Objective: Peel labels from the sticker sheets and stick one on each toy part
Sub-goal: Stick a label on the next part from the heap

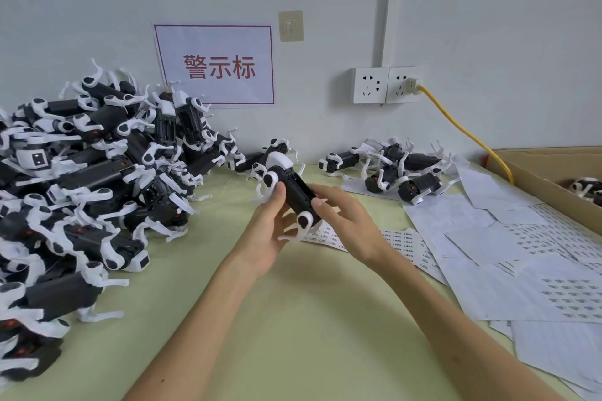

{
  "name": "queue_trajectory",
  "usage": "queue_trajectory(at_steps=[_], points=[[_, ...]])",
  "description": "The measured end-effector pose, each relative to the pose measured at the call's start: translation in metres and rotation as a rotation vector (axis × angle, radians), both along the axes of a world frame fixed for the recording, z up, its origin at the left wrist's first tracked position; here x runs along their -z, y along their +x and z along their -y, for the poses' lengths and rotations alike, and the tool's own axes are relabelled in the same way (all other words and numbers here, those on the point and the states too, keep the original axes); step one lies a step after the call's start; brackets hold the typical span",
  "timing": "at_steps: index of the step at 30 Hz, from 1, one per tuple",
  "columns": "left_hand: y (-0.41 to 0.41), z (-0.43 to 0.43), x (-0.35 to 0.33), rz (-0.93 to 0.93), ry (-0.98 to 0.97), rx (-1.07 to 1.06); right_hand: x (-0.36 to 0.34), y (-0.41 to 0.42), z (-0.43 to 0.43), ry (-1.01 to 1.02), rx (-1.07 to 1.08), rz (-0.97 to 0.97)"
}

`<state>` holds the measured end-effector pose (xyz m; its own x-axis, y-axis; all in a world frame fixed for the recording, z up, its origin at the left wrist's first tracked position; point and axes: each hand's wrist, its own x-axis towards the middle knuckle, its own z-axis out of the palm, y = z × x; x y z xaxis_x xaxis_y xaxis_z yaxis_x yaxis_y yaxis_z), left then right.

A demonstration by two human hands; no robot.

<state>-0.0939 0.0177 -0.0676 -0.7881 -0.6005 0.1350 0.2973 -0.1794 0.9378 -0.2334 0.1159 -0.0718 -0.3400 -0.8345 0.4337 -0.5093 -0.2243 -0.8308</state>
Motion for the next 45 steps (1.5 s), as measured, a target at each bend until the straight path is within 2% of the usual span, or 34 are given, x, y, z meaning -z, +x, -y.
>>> queue_trajectory(at_steps=[5,13,21,29,34,39,43,44,45], points=[[0.001,0.000,-0.001,-0.013,-0.028,0.000,-0.005,-0.003,-0.001,0.015,-0.030,0.123],[0.001,-0.001,-0.002,0.004,-0.023,-0.009,-0.003,0.000,-0.001,0.012,-0.030,0.143],[-0.001,-0.007,0.003,0.131,-0.127,0.046,0.000,-0.003,-0.001,0.080,0.021,0.132],[0.003,-0.007,0.001,0.200,-0.181,0.109,-0.008,-0.004,-0.007,0.199,-0.093,0.318],[0.003,-0.006,-0.002,0.117,-0.068,0.162,-0.009,-0.009,-0.005,0.202,-0.183,0.428],[0.001,0.002,-0.002,-0.045,0.128,0.083,-0.005,-0.008,-0.003,0.129,-0.288,0.536],[0.001,0.007,-0.005,-0.110,0.195,-0.083,-0.008,-0.009,-0.003,0.117,-0.237,0.445],[0.002,0.008,-0.005,-0.115,0.201,-0.115,-0.007,-0.009,-0.002,0.113,-0.140,0.352],[0.003,0.011,-0.005,-0.112,0.220,-0.143,-0.003,-0.010,-0.001,0.119,-0.001,0.176]])
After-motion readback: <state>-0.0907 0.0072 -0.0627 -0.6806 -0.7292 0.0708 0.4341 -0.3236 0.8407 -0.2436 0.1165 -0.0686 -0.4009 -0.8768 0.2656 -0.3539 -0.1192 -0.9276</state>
